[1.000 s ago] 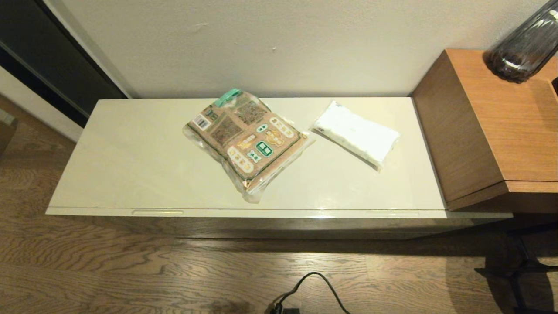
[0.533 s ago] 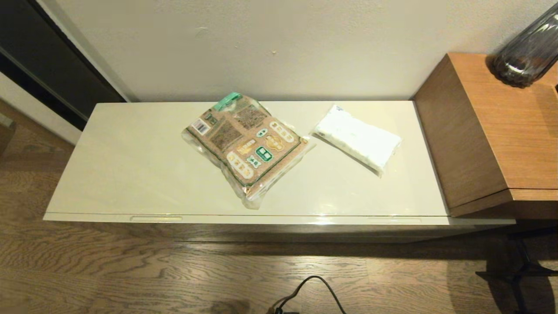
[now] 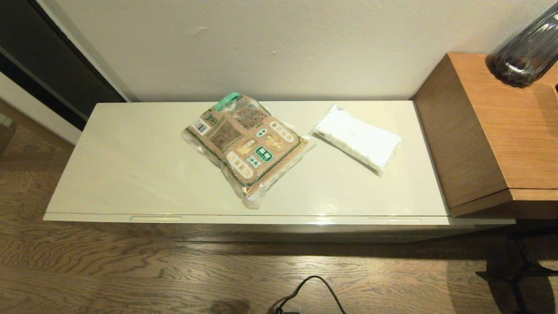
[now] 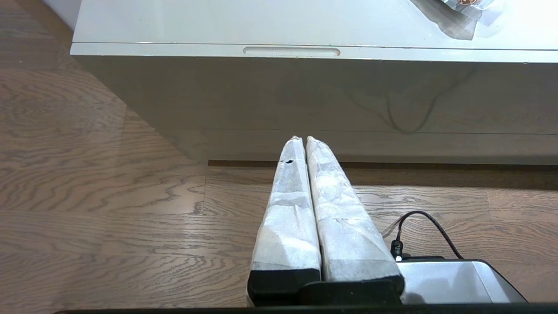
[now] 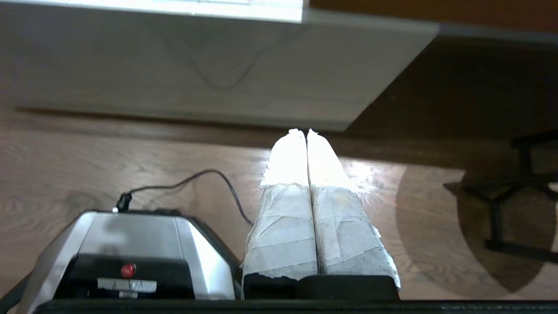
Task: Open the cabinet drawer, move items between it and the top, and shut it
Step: Open the drawer
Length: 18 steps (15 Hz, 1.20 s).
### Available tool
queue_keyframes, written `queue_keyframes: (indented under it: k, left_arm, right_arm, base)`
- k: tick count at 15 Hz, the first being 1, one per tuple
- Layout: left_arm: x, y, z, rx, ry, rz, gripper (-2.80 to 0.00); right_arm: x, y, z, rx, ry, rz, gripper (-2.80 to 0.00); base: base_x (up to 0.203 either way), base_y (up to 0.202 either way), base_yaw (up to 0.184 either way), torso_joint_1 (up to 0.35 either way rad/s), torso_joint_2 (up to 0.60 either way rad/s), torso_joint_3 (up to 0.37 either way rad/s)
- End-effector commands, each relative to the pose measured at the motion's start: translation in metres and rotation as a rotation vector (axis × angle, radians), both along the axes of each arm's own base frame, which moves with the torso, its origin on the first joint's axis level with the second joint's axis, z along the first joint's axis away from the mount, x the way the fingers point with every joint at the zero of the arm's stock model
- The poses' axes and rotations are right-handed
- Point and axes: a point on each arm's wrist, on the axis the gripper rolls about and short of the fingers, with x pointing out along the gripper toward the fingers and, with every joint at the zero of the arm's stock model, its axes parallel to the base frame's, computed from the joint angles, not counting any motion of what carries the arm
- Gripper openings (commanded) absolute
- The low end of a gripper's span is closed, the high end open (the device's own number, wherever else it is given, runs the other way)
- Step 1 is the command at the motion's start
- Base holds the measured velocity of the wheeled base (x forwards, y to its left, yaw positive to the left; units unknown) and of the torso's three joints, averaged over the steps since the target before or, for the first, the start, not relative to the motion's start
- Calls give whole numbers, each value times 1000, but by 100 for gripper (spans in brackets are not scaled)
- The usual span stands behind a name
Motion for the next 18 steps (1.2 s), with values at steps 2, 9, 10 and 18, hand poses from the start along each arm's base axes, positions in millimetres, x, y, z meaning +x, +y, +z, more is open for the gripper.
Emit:
queue_keyframes:
  k: [2, 9, 10, 18]
  left_arm:
    - [0, 0, 0, -1, 1, 0, -280]
    - [0, 0, 0, -1, 1, 0, -280]
    - [0, 0, 0, -1, 1, 0, -280]
    - [0, 0, 0, -1, 1, 0, -280]
  right_arm:
    - [1, 0, -1, 1, -3, -7, -280]
    - [4, -1, -6, -7, -14, -26, -280]
    - [4, -1, -6, -3, -15, -37, -280]
    - [16, -1, 166, 185, -60, -39, -280]
  base:
    - [0, 0, 0, 0, 0, 0]
    - [0, 0, 0, 0, 0, 0]
    - [0, 0, 0, 0, 0, 0]
    - [0, 0, 0, 0, 0, 0]
